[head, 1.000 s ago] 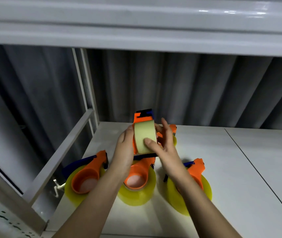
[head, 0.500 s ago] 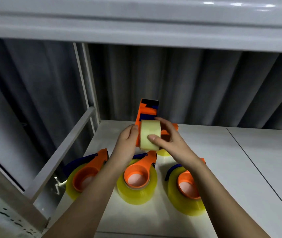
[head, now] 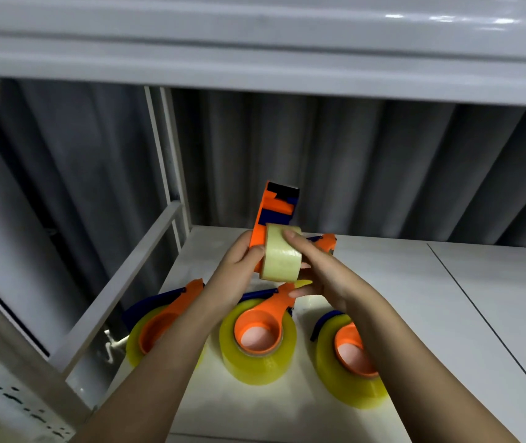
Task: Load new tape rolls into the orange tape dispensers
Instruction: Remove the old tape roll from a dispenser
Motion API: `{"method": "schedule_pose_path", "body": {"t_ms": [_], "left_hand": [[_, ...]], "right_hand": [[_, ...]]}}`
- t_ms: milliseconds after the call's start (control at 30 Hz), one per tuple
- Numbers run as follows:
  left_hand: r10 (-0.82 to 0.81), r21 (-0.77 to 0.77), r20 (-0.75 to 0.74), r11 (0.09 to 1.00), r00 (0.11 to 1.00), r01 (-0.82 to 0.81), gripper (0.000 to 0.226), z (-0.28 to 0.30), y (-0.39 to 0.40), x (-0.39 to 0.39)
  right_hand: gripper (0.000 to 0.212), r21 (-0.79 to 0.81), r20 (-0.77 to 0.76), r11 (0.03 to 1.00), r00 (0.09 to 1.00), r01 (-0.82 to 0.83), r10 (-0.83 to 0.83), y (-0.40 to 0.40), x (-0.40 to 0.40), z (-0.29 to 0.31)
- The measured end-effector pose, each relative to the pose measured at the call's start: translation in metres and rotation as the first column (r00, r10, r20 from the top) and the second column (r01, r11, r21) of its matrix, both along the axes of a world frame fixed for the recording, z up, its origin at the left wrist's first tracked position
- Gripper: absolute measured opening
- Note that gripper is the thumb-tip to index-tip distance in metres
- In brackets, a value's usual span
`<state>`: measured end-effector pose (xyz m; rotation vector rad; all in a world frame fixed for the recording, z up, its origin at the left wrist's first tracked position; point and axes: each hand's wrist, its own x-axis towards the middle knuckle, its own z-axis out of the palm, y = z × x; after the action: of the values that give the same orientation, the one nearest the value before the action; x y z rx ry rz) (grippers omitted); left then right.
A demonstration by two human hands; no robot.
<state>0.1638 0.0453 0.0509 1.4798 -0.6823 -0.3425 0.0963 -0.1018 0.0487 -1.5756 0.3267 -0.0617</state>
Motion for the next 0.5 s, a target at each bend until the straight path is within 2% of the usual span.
{"method": "schedule_pose_path", "body": {"t_ms": [67, 167, 233, 333, 400, 500], "left_hand": [[0.013, 0.006, -0.029, 1.000, 0.999, -0.013, 0.026, -0.001, 0.002, 0.003], [0.047, -0.009, -0.151, 0.999, 0.987, -0.049, 0.022, -0.001, 0.003, 0.011], [0.045, -0.004, -0.168, 0.999, 0.985, -0.046, 0.020, 0.001, 0.004, 0.017], [0.029, 0.102, -0.059, 0.995, 0.998, -0.023, 0.020, 0.004, 0.008, 0.031], [0.043, 0.208, 0.024, 0.977, 0.999, -0.047, 0.019, 0.003, 0.013, 0.049], [-0.005, 0.496, 0.261, 0.858, 0.965, -0.129, 0.011, -0.003, 0.015, 0.079]], "right_hand": [[0.057, -0.019, 0.053, 1.000, 0.998, 0.018, -0.017, -0.001, 0.000, 0.002], [0.061, -0.067, 0.158, 0.995, 0.985, 0.074, -0.063, -0.002, 0.004, -0.001], [0.066, -0.090, 0.193, 0.990, 0.977, 0.112, -0.093, -0.002, 0.005, -0.003], [0.077, -0.099, 0.207, 0.973, 0.960, 0.210, -0.187, -0.008, 0.009, -0.011], [0.073, -0.024, 0.219, 0.952, 0.930, 0.306, -0.294, -0.014, 0.009, -0.015], [0.064, 0.027, 0.180, 0.935, 0.919, 0.353, -0.352, -0.026, 0.011, -0.019]]}}
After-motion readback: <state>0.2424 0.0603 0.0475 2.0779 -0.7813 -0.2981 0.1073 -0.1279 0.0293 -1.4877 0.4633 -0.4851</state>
